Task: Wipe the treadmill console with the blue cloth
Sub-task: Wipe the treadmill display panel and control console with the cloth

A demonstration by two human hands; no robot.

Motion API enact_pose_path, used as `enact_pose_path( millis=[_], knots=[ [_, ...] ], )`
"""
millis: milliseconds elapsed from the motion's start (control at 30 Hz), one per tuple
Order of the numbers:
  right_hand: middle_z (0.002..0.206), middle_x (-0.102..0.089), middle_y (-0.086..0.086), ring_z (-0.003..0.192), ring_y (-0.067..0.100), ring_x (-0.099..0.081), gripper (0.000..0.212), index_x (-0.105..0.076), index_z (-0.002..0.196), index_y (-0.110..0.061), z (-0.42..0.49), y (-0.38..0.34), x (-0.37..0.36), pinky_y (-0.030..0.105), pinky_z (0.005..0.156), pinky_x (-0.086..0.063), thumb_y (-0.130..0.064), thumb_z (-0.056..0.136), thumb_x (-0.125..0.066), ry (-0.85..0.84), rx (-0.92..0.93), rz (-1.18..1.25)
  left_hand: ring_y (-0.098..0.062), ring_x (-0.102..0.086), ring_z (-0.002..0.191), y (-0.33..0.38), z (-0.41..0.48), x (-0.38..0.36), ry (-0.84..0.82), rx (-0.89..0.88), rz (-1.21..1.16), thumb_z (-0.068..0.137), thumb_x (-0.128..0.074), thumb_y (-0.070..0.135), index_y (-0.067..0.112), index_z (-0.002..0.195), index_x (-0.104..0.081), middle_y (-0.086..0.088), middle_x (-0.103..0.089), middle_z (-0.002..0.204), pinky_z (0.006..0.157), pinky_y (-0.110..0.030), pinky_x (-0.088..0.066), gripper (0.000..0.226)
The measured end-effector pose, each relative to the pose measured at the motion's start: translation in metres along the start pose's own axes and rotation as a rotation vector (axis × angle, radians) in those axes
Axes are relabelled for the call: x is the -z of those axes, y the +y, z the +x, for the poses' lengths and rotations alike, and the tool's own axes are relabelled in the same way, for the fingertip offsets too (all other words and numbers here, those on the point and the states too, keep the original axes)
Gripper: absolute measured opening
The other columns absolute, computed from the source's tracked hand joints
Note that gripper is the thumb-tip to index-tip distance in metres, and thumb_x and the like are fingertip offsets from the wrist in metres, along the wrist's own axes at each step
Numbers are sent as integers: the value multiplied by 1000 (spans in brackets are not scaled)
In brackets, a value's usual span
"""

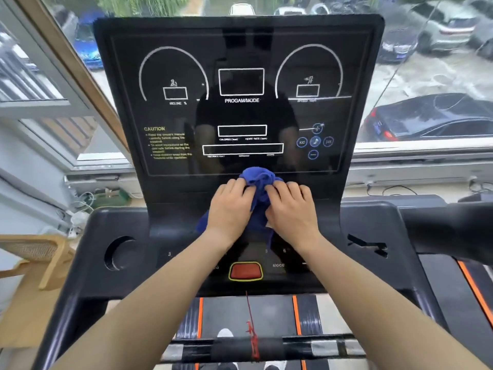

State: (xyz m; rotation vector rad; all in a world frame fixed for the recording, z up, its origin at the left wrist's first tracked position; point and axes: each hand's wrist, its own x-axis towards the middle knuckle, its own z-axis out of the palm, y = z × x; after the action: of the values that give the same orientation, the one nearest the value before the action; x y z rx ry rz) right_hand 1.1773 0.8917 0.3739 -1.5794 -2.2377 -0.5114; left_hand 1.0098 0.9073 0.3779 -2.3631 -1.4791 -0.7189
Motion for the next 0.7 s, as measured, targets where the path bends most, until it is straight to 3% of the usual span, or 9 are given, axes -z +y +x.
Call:
enact_pose_path(
  millis=[200,367,533,700],
  knots=[
    [107,-68,8,91,31,-60,35,-66,110,-8,-25,56,7,41,74,-44,-11,76,-62,24,-121,-9,-27,-55,70,61,35,-18,-46,-91,-51,76,-71,0,6,85,-67,-9,-58,76,64,-35,-45,11],
    [102,-69,8,95,32,-59,29,-68,101,-7,-25,59,10,41,76,-41,-10,72,-65,42,-247,45,-27,-58,74,76,40,-19,-81,-110,-65,78,-68,1,7,84,-65,-9,-60,81,65,-35,-46,9],
    [92,-66,9,87,33,-58,23,-65,93,-7,1,13,4,40,71,-38,-17,72,-63,31,-150,90,-29,-56,77,19,12,-8,-37,-54,-36,86,-61,8,11,87,-66,-8,-62,87,66,-38,-41,5],
    [88,-64,8,84,31,-57,24,-66,93,-6,41,-90,-9,38,71,-40,-14,70,-63,18,-24,228,-29,-58,82,-82,-38,28,0,69,40,86,-61,9,10,95,-70,-7,-67,93,67,-37,-44,13]
  ],
)
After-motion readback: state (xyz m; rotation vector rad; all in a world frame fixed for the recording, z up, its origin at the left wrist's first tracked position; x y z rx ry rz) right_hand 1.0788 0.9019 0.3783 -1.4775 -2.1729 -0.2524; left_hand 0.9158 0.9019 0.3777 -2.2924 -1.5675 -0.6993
